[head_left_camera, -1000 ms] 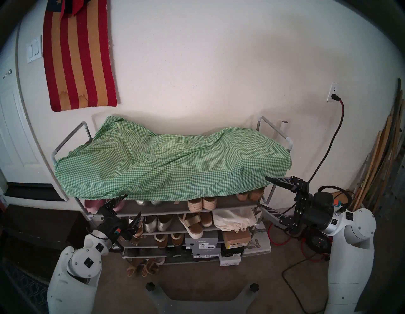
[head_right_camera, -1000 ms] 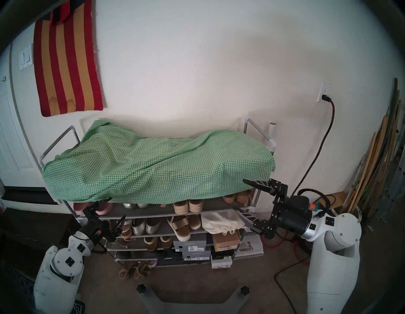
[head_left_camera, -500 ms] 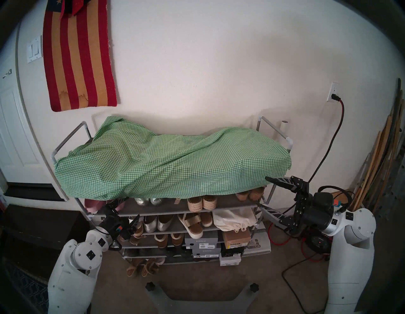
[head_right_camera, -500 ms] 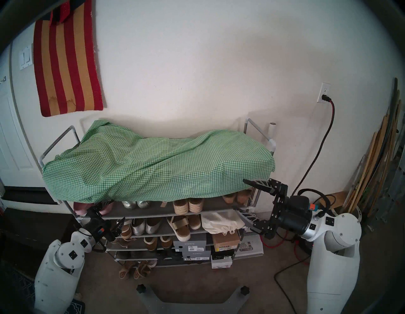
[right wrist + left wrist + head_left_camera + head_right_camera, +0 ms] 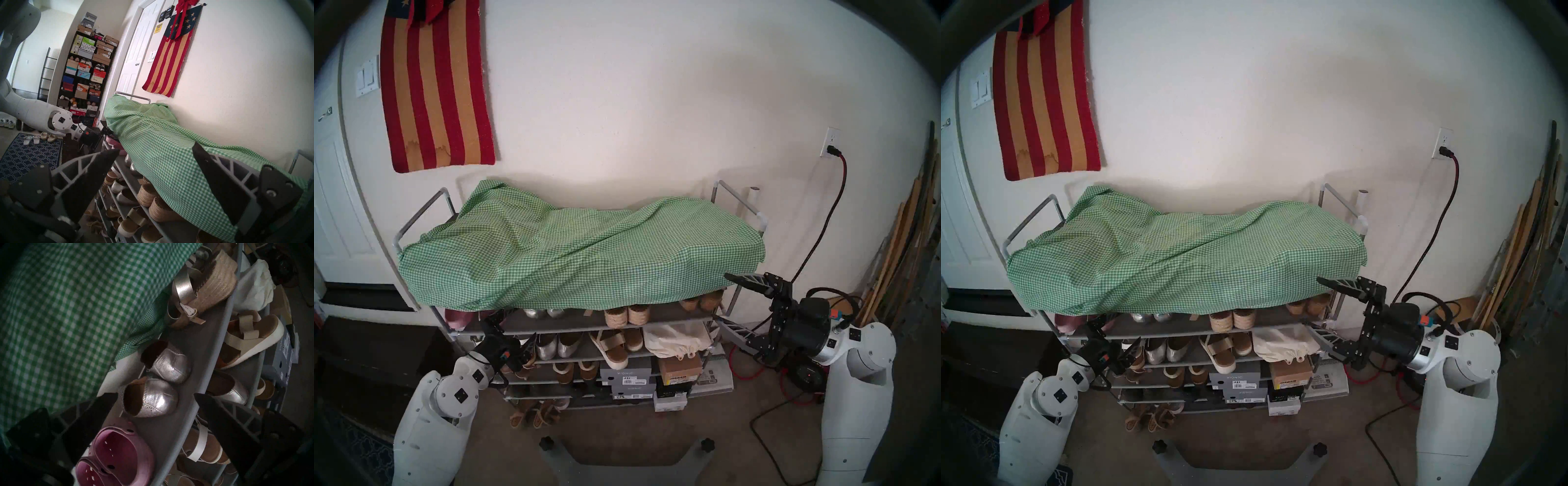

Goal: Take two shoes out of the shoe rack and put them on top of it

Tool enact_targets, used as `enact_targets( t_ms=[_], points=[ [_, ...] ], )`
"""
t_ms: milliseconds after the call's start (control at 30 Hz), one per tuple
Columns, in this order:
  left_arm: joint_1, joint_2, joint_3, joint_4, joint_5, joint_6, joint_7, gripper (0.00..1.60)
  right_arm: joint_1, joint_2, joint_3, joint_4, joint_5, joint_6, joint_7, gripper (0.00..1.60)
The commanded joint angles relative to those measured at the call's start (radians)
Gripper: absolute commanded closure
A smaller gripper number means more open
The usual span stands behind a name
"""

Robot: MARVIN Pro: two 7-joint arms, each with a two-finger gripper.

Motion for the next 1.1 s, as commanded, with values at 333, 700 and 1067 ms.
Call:
enact_targets(
  t_ms=[333, 700, 1067],
  points=[
    [-0.197, -0.022, 0.051, 0.135, 0.095, 0.079, 0.058, 0.0, 0.001, 0.002, 0.0, 0.0, -0.001, 0.0, 0.001, 0.0],
    [-0.283, -0.016, 0.078, 0.24, 0.129, 0.088, 0.064, 0.0, 0.001, 0.002, 0.0, 0.0, -0.001, 0.0, 0.001, 0.0],
    [-0.299, -0.019, 0.089, 0.279, 0.114, 0.096, 0.012, 0.0, 0.001, 0.002, 0.0, 0.0, -0.001, 0.0, 0.001, 0.0]
  ],
)
